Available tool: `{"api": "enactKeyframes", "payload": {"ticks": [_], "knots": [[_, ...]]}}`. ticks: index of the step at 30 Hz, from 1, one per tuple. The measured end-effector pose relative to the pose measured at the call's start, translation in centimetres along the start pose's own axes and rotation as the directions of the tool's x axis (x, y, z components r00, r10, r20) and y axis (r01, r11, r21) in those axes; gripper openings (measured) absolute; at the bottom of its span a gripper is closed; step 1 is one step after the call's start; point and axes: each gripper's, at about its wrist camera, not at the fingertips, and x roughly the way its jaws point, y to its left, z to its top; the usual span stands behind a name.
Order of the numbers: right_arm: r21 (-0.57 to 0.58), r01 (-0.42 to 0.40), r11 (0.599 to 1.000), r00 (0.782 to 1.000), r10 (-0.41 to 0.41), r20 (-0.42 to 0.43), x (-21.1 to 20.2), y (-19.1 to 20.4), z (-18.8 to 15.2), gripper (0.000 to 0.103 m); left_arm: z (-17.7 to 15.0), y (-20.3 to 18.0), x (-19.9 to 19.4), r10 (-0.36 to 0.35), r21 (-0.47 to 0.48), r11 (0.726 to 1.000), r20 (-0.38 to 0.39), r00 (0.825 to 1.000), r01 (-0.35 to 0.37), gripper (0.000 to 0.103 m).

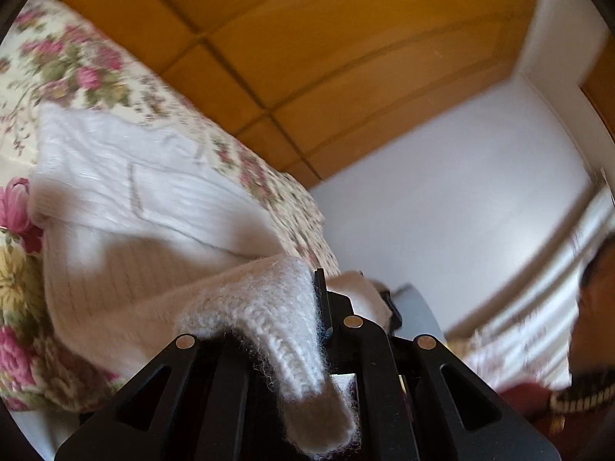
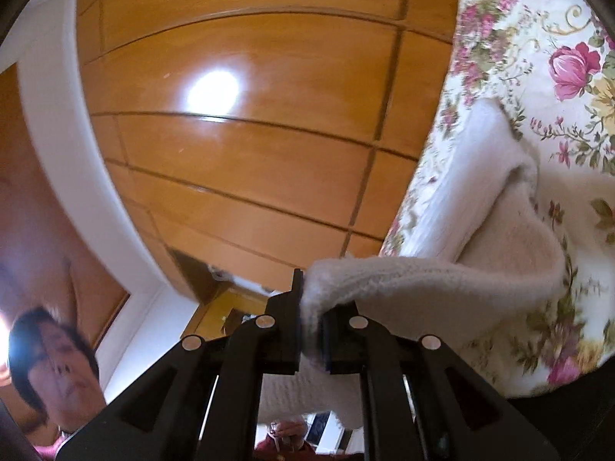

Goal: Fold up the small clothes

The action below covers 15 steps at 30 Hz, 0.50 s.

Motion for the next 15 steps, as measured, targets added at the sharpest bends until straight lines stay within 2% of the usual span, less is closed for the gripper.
{"api": "enactKeyframes", "payload": {"ticks": [4,10,11,12,13,14,15], "knots": [[0.059,0.036,0.998,0.999,-0.037,0.032,1.9,-2.3,2.4,0.008,2.7,3.3,1.1,0.074,-0.075,0.995,0.054,0.996,-0.07,0.005],[0.089,0.133,0.987,0.989,-0.138,0.055,5.1,-5.0,5.1,0.011,6.0,6.6,3.5,0.204,-0.098,0.975,0.06,0.977,-0.198,0.008],[0.104,0.152,0.983,0.985,-0.159,0.064,5.6,-5.9,5.6,0.014,6.5,7.2,3.9,0.234,-0.105,0.968,0.067,0.97,-0.226,0.022],[0.134,0.173,0.976,0.98,-0.184,0.073,5.7,-6.5,5.7,0.028,7.0,8.0,4.3,0.276,-0.117,0.957,0.081,0.958,-0.266,0.034],[0.163,0.188,0.968,0.974,-0.206,0.098,5.8,-7.3,5.9,0.039,7.4,8.7,4.4,0.333,-0.14,0.938,0.113,0.936,-0.317,0.064],[0.181,0.192,0.964,0.969,-0.216,0.122,5.8,-7.8,6.0,0.058,7.5,9.1,4.0,0.369,-0.161,0.924,0.138,0.919,-0.347,0.081],[0.192,0.202,0.96,0.963,-0.23,0.137,5.5,-8.0,6.0,0.064,7.5,9.6,3.8,0.396,-0.191,0.911,0.165,0.903,-0.365,0.082]]}}
